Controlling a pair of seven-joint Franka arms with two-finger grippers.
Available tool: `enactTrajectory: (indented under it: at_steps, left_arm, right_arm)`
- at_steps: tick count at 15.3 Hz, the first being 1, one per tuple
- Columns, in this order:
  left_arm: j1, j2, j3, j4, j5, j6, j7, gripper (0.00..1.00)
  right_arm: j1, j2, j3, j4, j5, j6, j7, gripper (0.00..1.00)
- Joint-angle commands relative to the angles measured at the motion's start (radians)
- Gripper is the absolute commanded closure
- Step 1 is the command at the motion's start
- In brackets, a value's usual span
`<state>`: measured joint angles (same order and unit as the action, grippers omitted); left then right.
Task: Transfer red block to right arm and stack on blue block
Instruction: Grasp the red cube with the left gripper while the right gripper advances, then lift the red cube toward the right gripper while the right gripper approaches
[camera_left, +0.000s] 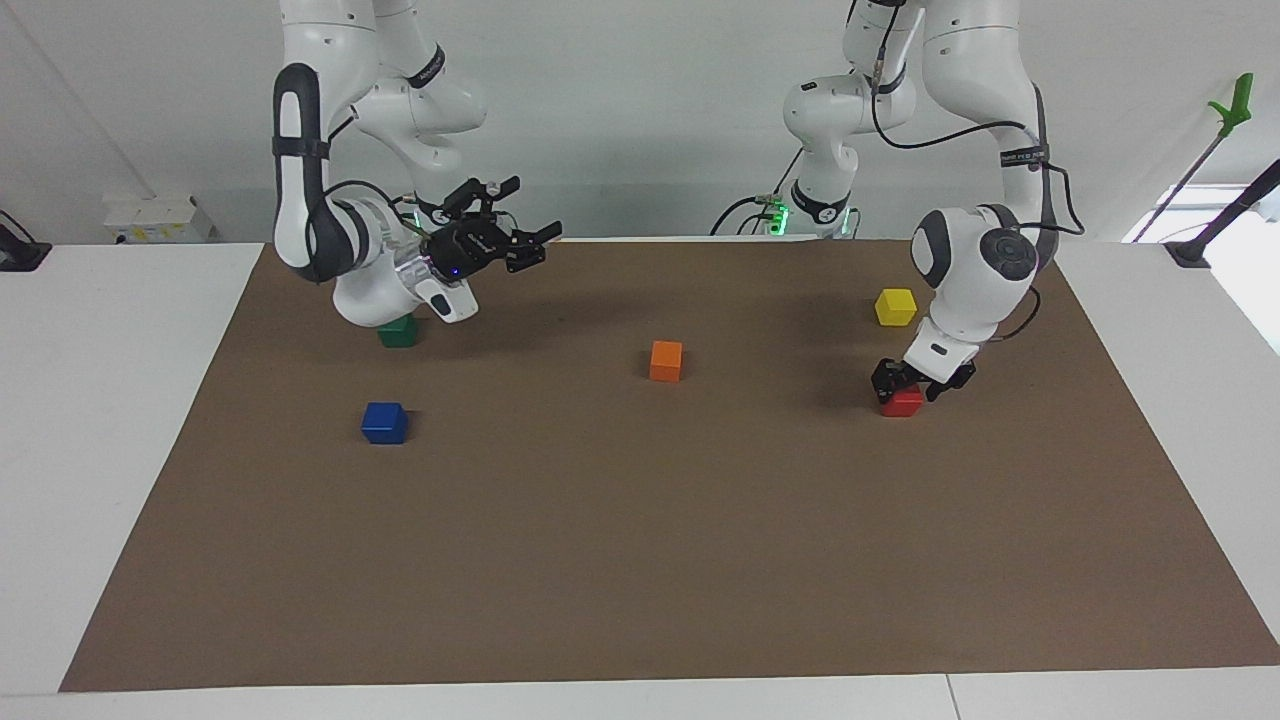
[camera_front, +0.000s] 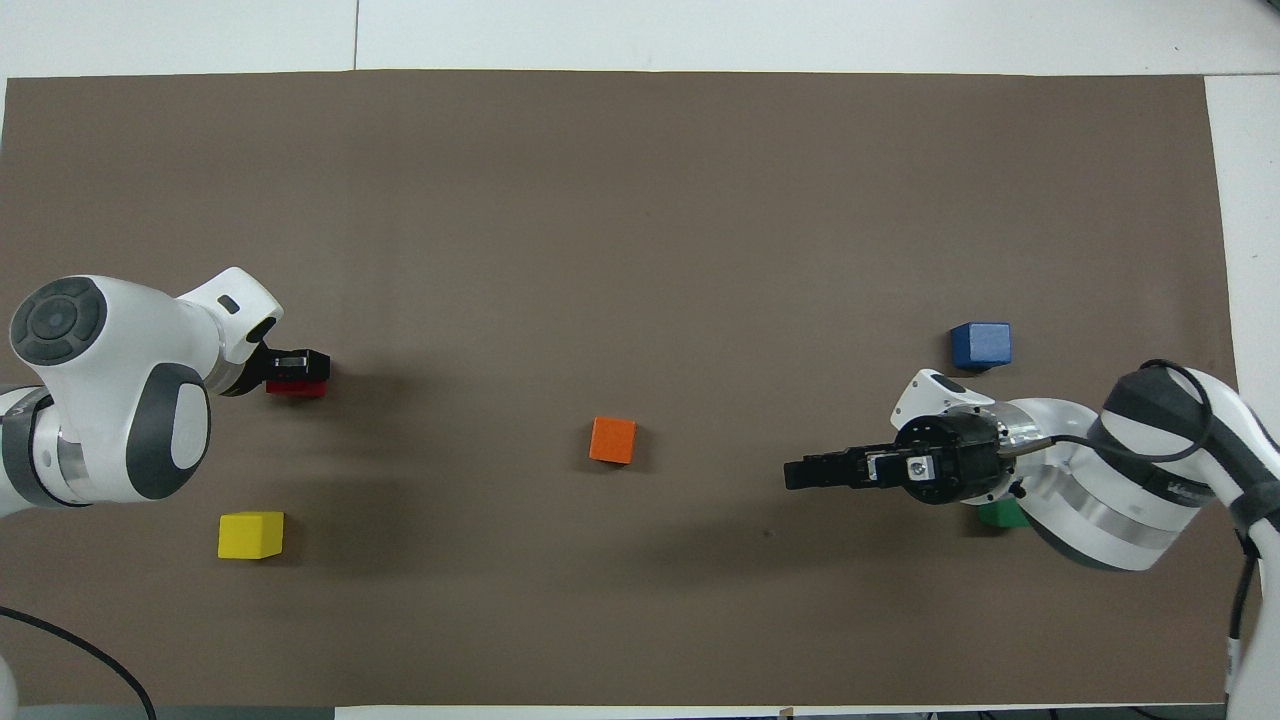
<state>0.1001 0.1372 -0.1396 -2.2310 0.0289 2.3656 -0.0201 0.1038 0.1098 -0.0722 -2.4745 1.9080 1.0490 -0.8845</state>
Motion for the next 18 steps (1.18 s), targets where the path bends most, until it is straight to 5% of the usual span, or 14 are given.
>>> enactTrajectory:
  at_steps: [1,4,9,12,18]
  left_arm:
    - [-0.023,0.002,0.005,0.017,-0.001,-0.037,-0.068,1.00]
    - [-0.103,-0.017,0.002,0.173,-0.048,-0.252,-0.379,1.00]
    - [-0.195,-0.089,-0.034,0.497,-0.214,-0.711,-0.689,1.00]
    - [-0.195,-0.206,-0.101,0.496,-0.308,-0.752,-0.972,1.00]
    - [-0.195,-0.258,-0.317,0.487,-0.446,-0.628,-1.655,1.00]
  right_arm:
    - [0.089,0.050,-0.001,0.005,0.141,-0.040,-0.021,0.00]
    - [0.180,0.091,-0.001,0.011,0.270,-0.060,-0.021,0.00]
    - [0.223,0.149,-0.001,0.035,0.275,-0.041,-0.066,0.00]
    - [0.229,0.211,0.000,0.078,0.275,-0.046,-0.077,0.00]
    - [0.254,0.263,0.006,0.109,0.283,-0.067,-0.097,0.00]
